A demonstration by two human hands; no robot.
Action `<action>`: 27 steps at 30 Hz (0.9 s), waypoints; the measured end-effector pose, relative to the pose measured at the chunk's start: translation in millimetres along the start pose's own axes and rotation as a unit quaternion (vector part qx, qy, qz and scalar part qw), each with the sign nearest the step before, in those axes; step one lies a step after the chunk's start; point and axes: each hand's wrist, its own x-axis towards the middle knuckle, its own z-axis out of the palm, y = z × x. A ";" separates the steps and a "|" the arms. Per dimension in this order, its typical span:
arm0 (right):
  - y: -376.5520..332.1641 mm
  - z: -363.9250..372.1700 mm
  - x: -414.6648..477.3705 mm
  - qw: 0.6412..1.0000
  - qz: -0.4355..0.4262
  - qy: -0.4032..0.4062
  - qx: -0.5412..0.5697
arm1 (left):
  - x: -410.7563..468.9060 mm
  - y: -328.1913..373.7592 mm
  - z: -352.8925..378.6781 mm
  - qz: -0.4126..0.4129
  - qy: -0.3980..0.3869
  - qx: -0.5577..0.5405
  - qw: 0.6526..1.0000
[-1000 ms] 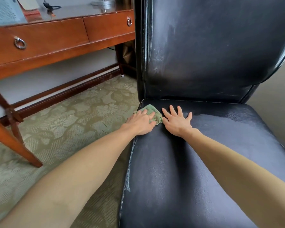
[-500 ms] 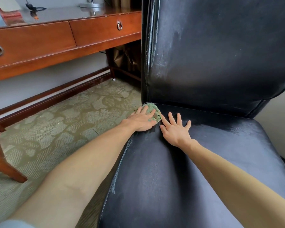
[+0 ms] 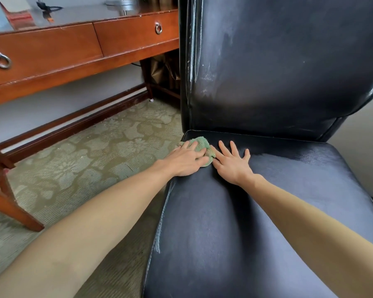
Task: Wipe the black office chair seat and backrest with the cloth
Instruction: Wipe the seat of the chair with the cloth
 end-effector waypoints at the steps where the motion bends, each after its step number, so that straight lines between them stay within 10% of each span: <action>1: -0.4 0.5 -1.5 1.000 -0.006 0.000 -0.001 | 1.0 -0.3 0.8 -0.001 0.005 0.011 1.000; 27: -15.6 6.1 -15.3 0.999 0.010 -0.001 -0.031 | -10.5 -29.6 6.2 -0.018 0.014 0.036 0.999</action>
